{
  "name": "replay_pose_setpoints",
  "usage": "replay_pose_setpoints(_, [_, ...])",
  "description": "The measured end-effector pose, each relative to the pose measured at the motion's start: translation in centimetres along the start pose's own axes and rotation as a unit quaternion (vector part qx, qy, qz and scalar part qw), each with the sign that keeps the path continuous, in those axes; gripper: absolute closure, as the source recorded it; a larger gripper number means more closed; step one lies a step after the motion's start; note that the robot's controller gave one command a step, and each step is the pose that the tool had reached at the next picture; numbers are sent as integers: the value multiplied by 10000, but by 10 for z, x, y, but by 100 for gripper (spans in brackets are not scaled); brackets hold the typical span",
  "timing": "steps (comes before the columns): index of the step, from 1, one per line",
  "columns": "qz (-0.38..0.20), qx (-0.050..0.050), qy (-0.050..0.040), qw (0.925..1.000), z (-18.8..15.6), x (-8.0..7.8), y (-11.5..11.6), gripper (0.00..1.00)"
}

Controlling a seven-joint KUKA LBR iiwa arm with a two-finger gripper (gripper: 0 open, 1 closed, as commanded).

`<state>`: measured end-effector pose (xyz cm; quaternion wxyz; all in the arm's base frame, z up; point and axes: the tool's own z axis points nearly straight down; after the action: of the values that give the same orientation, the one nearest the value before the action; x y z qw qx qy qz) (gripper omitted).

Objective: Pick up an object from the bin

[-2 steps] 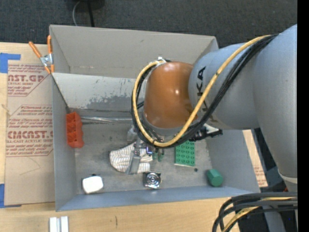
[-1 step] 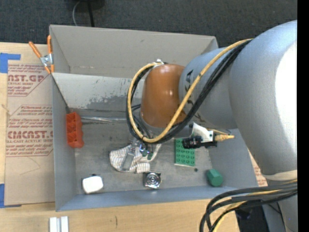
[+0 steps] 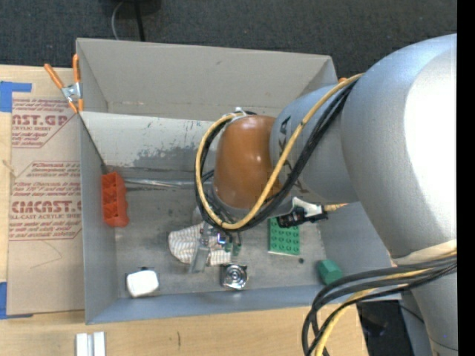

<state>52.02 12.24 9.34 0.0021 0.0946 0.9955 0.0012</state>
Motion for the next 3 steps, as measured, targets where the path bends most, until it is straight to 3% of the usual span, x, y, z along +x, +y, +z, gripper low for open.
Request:
replay_pose_setpoints(1, [39, 2, 23, 10000, 23, 7, 3, 100])
replay_pose_setpoints(2, [39, 1, 23, 10000, 23, 7, 3, 100])
replay_pose_setpoints(3, [72, 23, 70, 9999, -17, 8, 4, 100])
